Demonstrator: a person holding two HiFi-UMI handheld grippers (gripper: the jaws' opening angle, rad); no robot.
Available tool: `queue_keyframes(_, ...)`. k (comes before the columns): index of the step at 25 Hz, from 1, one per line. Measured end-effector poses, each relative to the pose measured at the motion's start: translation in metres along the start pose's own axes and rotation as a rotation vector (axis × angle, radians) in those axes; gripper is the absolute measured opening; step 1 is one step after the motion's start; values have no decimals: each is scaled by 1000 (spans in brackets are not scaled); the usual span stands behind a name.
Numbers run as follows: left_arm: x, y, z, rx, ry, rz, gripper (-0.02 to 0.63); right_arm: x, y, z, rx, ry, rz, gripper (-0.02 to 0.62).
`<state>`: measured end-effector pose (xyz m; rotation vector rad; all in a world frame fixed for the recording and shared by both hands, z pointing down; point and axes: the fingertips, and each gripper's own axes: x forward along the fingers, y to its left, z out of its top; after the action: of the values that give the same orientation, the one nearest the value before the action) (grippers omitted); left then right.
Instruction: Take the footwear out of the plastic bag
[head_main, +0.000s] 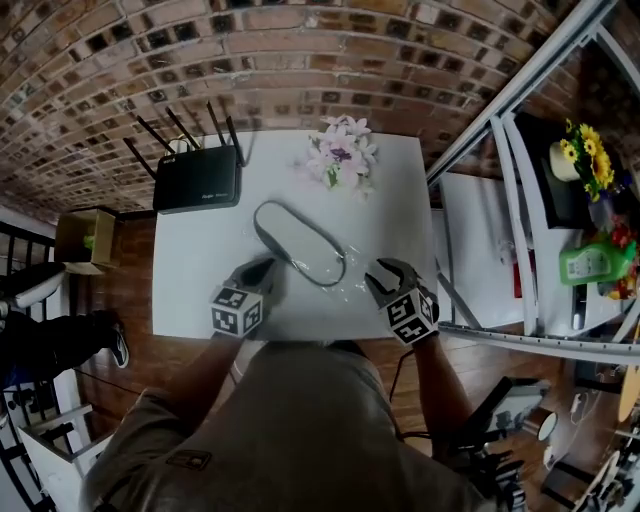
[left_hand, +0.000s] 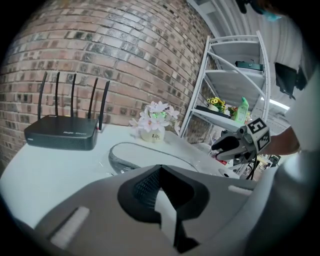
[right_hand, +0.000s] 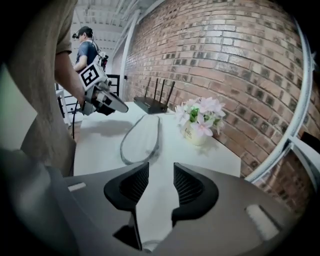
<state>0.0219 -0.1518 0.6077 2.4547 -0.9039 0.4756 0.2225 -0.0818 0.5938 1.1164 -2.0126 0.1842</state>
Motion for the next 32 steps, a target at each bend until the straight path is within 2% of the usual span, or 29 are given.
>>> queue_keyframes(4, -10, 5, 2, -8, -14, 33, 2, 34, 24, 54, -15, -49, 123, 241)
queue_keyframes(8, -26, 13, 0, -23, -28, 78, 2, 82, 51, 71, -17, -1, 222, 320)
queue_keyframes(16, -55, 33, -3, -49, -52, 156, 0, 130, 63, 63, -10, 111, 246, 497)
queue_keyframes(20, -61, 39, -5, -7, -55, 171, 1, 139, 68, 59, -31, 135, 289, 507)
queue_keyframes(23, -63, 41, -4, 26, -55, 171, 2, 136, 73, 61, -88, 130, 339, 495)
queue_keyframes(32, -58, 34, -5, 101, -3, 142, 2, 112, 113, 50, -421, 106, 549, 482)
